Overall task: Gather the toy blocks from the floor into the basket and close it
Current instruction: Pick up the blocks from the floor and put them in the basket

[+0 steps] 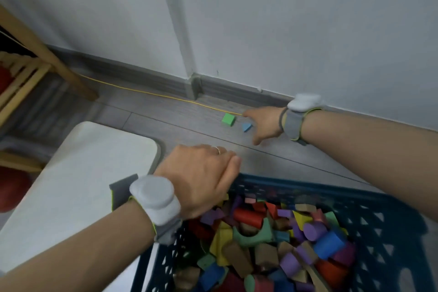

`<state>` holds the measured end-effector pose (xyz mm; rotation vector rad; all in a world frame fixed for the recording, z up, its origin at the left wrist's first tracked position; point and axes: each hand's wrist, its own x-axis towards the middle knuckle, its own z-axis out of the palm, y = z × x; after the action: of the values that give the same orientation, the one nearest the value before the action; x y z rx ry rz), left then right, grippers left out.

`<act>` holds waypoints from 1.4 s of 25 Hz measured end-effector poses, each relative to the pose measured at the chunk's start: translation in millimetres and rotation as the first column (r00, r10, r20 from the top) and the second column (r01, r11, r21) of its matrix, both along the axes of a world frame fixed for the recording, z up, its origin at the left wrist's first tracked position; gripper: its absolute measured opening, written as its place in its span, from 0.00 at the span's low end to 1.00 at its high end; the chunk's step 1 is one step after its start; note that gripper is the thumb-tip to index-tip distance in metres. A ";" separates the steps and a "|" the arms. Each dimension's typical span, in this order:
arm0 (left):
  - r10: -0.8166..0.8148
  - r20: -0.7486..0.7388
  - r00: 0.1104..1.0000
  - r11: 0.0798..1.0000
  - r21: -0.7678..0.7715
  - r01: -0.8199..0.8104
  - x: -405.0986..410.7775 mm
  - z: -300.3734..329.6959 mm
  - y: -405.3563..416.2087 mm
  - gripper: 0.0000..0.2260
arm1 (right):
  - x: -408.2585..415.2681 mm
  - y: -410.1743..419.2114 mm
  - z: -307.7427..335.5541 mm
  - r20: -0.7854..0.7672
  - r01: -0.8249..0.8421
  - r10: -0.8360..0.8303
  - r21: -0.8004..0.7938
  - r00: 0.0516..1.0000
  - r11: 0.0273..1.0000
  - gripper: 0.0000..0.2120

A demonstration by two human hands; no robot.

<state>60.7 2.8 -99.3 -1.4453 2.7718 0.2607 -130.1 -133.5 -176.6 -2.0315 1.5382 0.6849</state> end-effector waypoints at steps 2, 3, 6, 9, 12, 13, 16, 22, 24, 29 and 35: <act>-0.016 -0.035 0.999 1.000 -0.017 0.016 -3.1 -2.0 9.6 0.17 | 9.8 -7.9 -20.1 -0.036 -0.069 0.067 -0.050 0.997 0.996 0.40; -0.024 -0.049 0.998 1.000 -0.019 0.023 -6.1 -3.7 11.0 0.17 | 13.5 -10.1 -28.7 -0.029 -0.079 0.077 -0.069 0.997 0.994 0.37; -0.030 -0.081 0.996 0.999 -0.044 0.026 -12.9 -10.3 9.2 0.18 | 25.2 -12.3 -51.5 -0.011 -0.103 0.103 -0.107 0.995 0.989 0.24; -0.016 -0.105 0.994 0.999 -0.051 0.011 -14.3 -14.0 10.7 0.19 | 33.3 -9.3 -61.7 0.075 -0.005 0.024 -0.253 0.997 0.968 0.19; -0.017 -0.136 0.991 0.998 -0.056 0.010 -13.8 -13.8 9.1 0.20 | 38.7 -14.8 -54.8 0.221 0.116 -0.037 -0.354 0.974 0.928 0.18; -0.020 -0.137 0.990 0.998 -0.057 0.012 -13.4 -13.5 8.3 0.20 | 40.9 -16.6 -50.4 0.201 0.074 -0.006 -0.332 0.980 0.940 0.20; -0.020 -0.127 0.992 0.998 -0.062 0.012 -14.5 -11.9 11.0 0.19 | 42.6 -20.2 -44.6 0.070 -0.055 0.069 -0.183 0.995 0.982 0.36; -0.018 -0.104 0.994 0.995 -0.095 0.008 -17.6 -10.9 3.7 0.20 | 56.5 -20.5 -60.4 -0.027 -0.250 0.249 -0.154 0.968 0.956 0.44; -0.024 -0.089 0.996 0.996 -0.092 0.015 -18.4 -9.6 2.3 0.20 | 60.3 -21.8 -60.4 0.006 -0.250 0.255 -0.171 0.967 0.953 0.39; -0.019 -0.092 0.996 0.995 -0.099 0.010 -19.5 -10.4 2.5 0.20 | 68.7 -21.3 -61.9 -0.043 -0.336 0.333 -0.150 0.942 0.930 0.37; -0.022 -0.101 0.995 0.991 -0.132 0.008 -18.8 -11.2 2.4 0.19 | 64.6 -15.8 -63.5 -0.018 -0.304 0.305 -0.174 0.952 0.937 0.23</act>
<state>41.9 5.2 -110.5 -1.4778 2.9321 0.1586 -65.5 -149.3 -240.0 -2.4345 1.3303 0.6718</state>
